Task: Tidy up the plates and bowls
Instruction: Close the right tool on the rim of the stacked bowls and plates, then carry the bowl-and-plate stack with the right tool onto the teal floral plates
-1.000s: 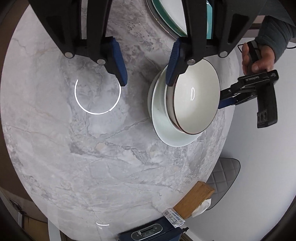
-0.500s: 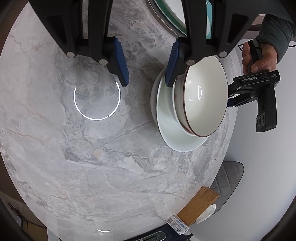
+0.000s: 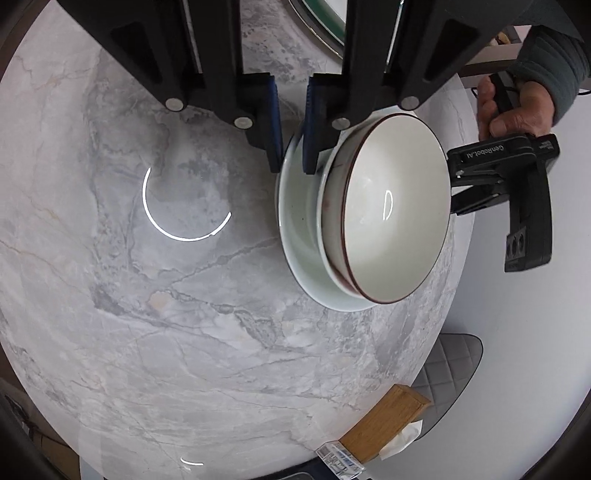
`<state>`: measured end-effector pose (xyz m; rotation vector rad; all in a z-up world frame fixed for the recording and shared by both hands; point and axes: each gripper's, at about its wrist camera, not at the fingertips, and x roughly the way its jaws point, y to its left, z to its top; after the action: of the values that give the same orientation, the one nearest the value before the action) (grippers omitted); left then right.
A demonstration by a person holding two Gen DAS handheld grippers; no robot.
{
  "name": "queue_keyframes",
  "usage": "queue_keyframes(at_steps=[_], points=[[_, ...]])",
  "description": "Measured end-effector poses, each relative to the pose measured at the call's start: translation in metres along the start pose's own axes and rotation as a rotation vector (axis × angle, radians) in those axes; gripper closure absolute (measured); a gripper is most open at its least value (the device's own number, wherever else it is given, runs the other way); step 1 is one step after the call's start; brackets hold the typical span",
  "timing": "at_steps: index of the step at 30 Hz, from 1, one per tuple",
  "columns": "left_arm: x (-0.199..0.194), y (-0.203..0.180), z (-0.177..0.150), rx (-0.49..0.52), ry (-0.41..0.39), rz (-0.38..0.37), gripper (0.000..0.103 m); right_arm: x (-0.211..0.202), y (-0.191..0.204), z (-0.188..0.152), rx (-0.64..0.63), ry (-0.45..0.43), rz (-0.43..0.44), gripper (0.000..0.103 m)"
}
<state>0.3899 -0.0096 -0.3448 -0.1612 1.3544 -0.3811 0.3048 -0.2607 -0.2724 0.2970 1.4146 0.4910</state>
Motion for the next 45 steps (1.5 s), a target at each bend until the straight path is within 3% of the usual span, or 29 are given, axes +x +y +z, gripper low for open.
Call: queue_keyframes(at_steps=[3, 6, 9, 11, 15, 16, 17, 20, 32, 45], points=[[0.002, 0.006, -0.004, -0.037, -0.028, -0.021, 0.048, 0.002, -0.001, 0.001, -0.012, 0.003, 0.001, 0.084], [0.001, 0.008, -0.005, -0.045, -0.054, -0.015, 0.048, 0.008, -0.001, 0.001, -0.003, 0.015, -0.030, 0.071], [0.000, 0.008, -0.004, -0.054, -0.074, 0.008, 0.048, 0.013, 0.000, 0.002, 0.006, 0.005, -0.036, 0.071], [-0.001, 0.006, -0.004, -0.049, -0.080, 0.018, 0.051, 0.016, 0.000, 0.001, 0.015, 0.002, -0.025, 0.080], [-0.004, -0.014, -0.003, 0.011, -0.089, 0.019, 0.091, 0.018, 0.006, 0.000, -0.006, -0.005, -0.029, 0.084], [-0.004, -0.022, -0.001, 0.036, -0.090, 0.048, 0.094, 0.018, 0.006, 0.001, -0.002, -0.007, -0.024, 0.084], [-0.002, -0.027, 0.000, 0.051, -0.088, 0.086, 0.094, 0.018, 0.006, 0.001, -0.002, -0.009, -0.023, 0.084], [-0.002, -0.025, 0.002, 0.008, -0.085, 0.061, 0.095, 0.017, 0.006, 0.000, -0.004, -0.021, -0.036, 0.085], [-0.018, -0.039, -0.011, -0.019, -0.103, 0.109, 0.095, 0.006, 0.010, -0.007, -0.031, -0.020, -0.055, 0.087], [-0.102, -0.066, -0.039, 0.008, -0.154, 0.091, 0.095, -0.053, 0.048, -0.025, -0.069, -0.075, -0.076, 0.087]])
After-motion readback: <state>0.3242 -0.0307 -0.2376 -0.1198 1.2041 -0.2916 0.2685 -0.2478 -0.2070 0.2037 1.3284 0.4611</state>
